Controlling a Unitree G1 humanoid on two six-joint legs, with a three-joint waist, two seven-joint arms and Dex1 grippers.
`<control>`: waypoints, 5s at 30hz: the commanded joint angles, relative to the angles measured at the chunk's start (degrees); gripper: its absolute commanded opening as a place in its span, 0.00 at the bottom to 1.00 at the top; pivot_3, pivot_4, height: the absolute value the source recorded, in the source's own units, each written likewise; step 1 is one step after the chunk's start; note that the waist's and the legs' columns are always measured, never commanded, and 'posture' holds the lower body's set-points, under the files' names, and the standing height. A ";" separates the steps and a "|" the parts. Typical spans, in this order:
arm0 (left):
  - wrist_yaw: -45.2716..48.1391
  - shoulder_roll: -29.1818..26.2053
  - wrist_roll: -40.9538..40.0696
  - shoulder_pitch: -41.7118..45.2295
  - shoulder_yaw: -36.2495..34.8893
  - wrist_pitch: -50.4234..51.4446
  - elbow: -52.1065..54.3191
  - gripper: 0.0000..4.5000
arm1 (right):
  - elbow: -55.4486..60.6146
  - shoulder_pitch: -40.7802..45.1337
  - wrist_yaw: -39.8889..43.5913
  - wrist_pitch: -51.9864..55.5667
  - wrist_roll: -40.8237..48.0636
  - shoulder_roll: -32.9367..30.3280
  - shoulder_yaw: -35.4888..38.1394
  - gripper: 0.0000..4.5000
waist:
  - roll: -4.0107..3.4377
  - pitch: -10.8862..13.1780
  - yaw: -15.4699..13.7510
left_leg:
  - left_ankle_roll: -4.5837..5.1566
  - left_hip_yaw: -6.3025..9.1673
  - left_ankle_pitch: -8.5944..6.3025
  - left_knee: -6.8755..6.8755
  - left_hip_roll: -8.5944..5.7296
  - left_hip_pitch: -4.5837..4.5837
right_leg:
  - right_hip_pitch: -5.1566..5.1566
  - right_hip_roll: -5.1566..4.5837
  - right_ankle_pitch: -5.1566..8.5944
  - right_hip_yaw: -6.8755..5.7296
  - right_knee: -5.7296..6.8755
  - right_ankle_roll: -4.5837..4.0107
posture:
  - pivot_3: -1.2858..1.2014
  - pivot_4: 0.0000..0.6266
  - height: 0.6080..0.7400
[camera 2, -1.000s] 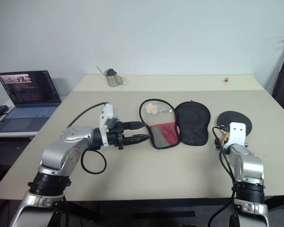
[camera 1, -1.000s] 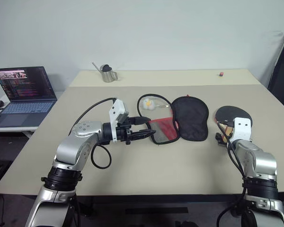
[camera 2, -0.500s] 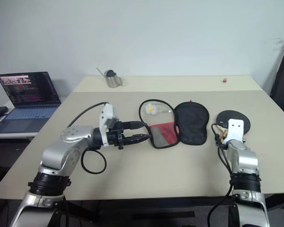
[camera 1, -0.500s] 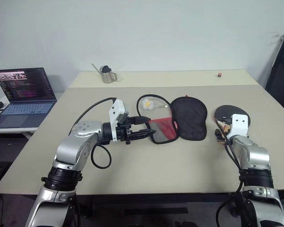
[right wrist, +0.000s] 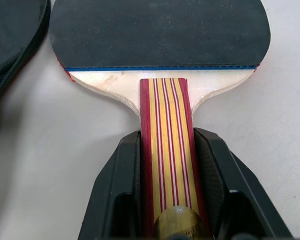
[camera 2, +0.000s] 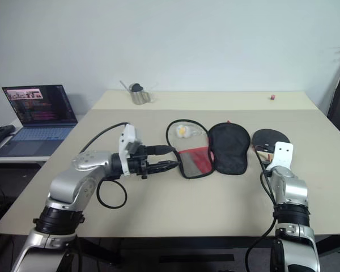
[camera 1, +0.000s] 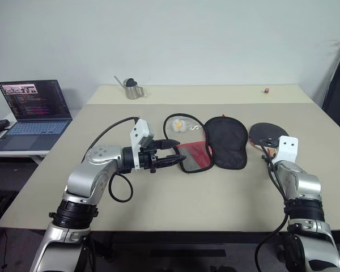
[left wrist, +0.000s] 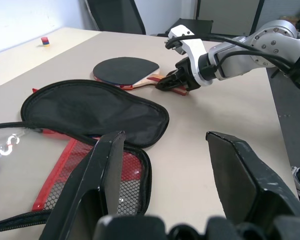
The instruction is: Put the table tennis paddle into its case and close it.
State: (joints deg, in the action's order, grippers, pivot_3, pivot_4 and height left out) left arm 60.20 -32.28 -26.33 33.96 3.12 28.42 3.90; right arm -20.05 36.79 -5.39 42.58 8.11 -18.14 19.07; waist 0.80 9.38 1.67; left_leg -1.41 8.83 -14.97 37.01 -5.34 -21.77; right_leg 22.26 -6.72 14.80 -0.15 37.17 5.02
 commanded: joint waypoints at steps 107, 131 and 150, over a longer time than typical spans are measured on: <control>-13.57 1.35 16.56 6.80 -0.47 -10.29 -31.17 0.63 | 33.54 -0.40 55.29 4.85 21.88 -26.75 -15.27 0.99 | 0.23 0.29 -0.01 | 0.09 -1.08 -0.08 -0.04 0.14 -0.30 | 1.08 0.20 0.01 1.05 0.50 0.01 | 0.52 0.24 1.00; -12.27 15.29 23.95 32.01 0.23 -27.02 -67.44 0.63 | 33.09 -6.65 56.05 3.28 22.36 -32.82 -8.10 0.99 | 0.98 0.74 -0.18 | -0.12 -1.02 0.05 0.20 0.07 -0.91 | 1.42 0.07 -0.02 0.82 0.55 0.07 | 0.52 0.24 1.00; -12.91 31.08 23.76 43.57 -1.48 -30.76 -73.05 0.63 | 34.02 -9.16 50.88 5.41 23.42 -34.49 -2.98 0.99 | 1.00 0.75 0.02 | 0.02 -1.07 -0.02 0.87 -0.01 -1.17 | 1.47 0.03 -0.13 0.88 0.80 0.29 | 0.52 0.24 1.00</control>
State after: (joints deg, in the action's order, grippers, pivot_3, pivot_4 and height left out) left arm 48.28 -1.60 -2.86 76.06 2.03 -0.54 -69.31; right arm 12.19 27.45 45.99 48.13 30.65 -52.12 13.81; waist 1.79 10.13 1.69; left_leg -1.40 7.76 -14.99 37.88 -5.35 -22.93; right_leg 23.73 -6.69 14.67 0.74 37.97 5.31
